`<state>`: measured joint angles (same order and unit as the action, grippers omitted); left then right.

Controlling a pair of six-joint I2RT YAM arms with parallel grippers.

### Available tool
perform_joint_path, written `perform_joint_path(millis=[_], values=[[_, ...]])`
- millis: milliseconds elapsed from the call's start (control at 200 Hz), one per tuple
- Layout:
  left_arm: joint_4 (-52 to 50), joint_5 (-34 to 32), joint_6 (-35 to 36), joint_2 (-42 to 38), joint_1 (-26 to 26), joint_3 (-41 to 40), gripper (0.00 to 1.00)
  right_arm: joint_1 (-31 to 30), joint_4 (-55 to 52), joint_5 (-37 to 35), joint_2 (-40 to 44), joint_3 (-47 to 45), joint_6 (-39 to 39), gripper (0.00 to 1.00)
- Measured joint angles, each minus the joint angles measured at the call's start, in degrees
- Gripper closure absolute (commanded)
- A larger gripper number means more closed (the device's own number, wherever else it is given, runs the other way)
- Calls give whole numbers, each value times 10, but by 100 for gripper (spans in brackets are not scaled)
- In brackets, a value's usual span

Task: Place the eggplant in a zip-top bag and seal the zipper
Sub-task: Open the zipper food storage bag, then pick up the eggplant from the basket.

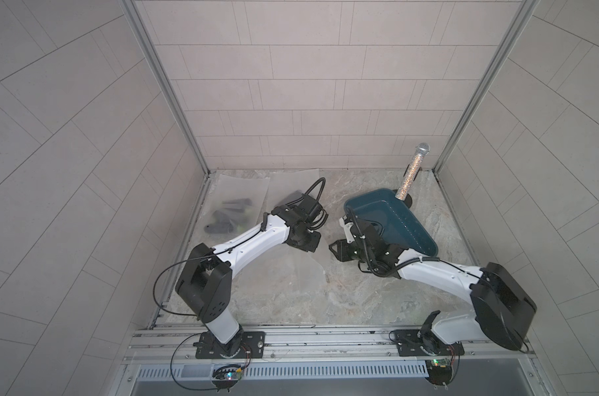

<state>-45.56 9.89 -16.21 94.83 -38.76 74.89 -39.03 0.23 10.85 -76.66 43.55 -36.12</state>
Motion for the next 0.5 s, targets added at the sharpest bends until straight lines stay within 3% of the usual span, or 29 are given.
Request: perform_joint_path(millis=[150,325,500], values=[[4,4,-2,2,0,0,98,60,-72,-10,66,15,34,50],[9,7,-3,2,0,0,97,149,-195,-70,72,49,82,50],[11,9,-3,2,0,0,97,169,-296,-134,58,59,115,49]])
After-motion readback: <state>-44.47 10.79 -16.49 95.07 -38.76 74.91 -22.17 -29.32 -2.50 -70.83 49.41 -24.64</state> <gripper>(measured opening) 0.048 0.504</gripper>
